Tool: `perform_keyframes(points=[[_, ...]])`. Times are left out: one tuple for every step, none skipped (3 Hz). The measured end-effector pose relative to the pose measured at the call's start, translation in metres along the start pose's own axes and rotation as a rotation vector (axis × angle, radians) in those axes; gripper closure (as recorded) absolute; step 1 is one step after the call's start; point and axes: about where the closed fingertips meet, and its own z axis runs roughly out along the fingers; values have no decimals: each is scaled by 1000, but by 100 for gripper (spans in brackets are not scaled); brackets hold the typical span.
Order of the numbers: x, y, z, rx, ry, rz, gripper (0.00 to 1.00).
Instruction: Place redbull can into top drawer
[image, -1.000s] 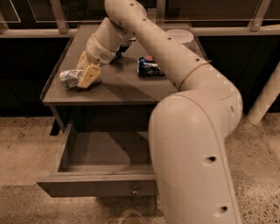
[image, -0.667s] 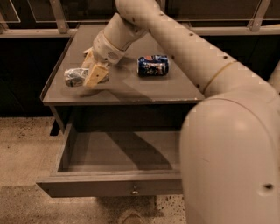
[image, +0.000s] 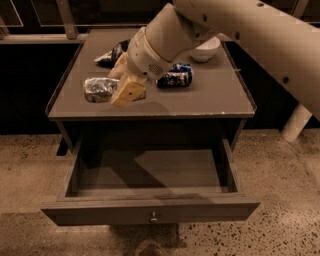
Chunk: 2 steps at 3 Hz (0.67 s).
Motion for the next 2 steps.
perform_keyframes(points=[[-21,45,-32,126,-7,3,100],[15,65,-39,158,40,72,100]])
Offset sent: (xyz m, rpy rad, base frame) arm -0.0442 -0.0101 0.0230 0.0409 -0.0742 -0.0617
